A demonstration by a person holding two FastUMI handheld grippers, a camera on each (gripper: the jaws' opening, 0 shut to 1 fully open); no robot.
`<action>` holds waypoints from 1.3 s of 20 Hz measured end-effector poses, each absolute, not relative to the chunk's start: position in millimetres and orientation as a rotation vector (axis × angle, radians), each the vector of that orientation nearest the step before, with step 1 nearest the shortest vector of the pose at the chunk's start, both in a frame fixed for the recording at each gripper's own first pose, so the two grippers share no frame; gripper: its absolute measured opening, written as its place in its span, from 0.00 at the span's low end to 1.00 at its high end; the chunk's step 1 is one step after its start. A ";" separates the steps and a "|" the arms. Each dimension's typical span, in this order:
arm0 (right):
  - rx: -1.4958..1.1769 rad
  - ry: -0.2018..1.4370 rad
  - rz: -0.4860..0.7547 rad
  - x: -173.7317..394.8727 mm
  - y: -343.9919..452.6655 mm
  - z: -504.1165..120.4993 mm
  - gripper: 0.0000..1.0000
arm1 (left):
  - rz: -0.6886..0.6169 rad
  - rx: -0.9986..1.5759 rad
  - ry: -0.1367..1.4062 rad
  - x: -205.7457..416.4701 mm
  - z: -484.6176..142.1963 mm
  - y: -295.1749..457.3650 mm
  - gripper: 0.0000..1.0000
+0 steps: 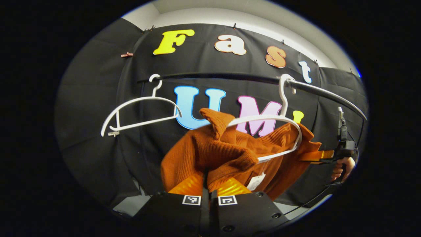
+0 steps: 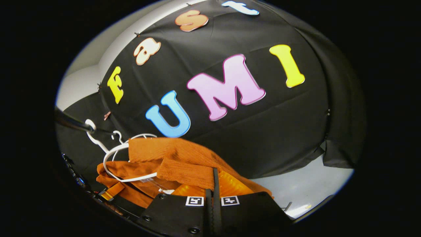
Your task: Grasp the clothes on the hanger with both hands and then place them into the laundry hamper below.
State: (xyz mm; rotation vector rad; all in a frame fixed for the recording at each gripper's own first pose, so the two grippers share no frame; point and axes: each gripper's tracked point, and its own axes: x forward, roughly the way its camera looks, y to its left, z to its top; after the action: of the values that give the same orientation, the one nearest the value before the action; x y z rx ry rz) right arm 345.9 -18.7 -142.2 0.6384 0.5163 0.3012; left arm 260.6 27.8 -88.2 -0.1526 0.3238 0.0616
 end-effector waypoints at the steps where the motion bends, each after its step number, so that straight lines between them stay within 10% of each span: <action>1: 0.648 0.458 0.279 352.3 -31.7 -127.7 0.04 | 0.080 -0.139 0.303 263.3 -80.2 35.8 0.05; 10: 0.583 0.504 0.162 355.7 -37.2 -200.1 0.05 | 0.163 -0.155 0.377 269.1 -127.1 81.4 0.05; 26: 0.619 0.599 0.510 215.3 131.1 -218.5 0.05 | -0.129 -0.286 0.476 217.1 -214.2 -49.4 0.05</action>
State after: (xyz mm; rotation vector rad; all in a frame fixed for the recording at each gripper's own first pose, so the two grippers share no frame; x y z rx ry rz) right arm 215.3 131.1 -218.5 0.6192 0.5994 0.5102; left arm 217.1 -49.4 -214.2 -0.2858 0.4764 -0.1293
